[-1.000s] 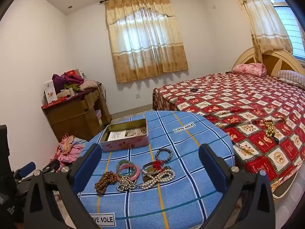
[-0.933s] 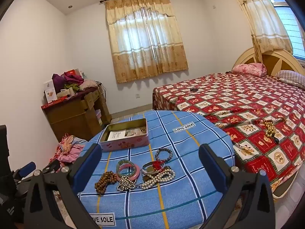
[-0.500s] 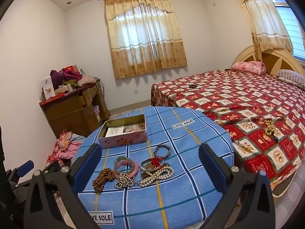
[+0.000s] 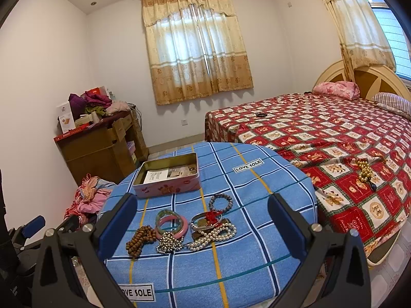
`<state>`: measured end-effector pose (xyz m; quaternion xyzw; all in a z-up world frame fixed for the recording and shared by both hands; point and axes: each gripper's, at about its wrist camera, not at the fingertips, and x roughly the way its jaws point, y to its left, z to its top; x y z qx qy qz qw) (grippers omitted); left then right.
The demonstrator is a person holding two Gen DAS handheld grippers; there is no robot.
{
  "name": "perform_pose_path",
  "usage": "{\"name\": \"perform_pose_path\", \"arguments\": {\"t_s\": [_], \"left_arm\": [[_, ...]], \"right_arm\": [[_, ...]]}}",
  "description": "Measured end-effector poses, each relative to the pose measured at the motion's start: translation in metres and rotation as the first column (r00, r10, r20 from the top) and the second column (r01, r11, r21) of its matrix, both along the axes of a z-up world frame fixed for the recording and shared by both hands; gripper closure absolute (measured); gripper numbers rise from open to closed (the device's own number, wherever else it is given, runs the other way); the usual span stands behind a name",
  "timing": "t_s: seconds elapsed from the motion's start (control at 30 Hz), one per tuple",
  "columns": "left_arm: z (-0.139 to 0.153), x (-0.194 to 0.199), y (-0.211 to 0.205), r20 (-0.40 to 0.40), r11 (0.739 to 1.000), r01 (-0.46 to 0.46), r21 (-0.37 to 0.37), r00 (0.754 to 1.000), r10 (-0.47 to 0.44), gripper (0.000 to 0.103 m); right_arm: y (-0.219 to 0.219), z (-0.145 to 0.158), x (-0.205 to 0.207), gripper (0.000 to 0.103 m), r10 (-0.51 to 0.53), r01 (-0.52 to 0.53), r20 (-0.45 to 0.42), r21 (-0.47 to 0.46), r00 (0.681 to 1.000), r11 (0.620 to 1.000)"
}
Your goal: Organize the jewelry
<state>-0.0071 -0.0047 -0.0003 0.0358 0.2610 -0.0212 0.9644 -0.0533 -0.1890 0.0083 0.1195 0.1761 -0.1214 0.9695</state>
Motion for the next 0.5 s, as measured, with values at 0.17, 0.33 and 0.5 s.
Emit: {"name": "perform_pose_path", "arguments": {"t_s": [0.17,0.33,0.5], "left_arm": [[0.0023,-0.0001,-0.0002,0.003,1.000,0.001,0.002,1.000,-0.001,0.021],[0.0021,-0.0006,-0.0009,0.002,1.000,0.000,0.003,1.000,0.000,0.021],[0.0015,-0.0002,-0.0002,0.002,1.000,-0.001,0.001,1.000,0.001,0.021]], "right_arm": [[0.0004,0.0003,0.0008,0.000,-0.002,0.002,0.000,-0.001,1.000,1.000],[0.0006,0.0006,0.0010,0.000,-0.001,0.001,-0.002,0.000,1.000,1.000],[0.0017,0.0007,0.0011,0.000,-0.001,0.001,-0.002,0.000,1.000,1.000]]}}
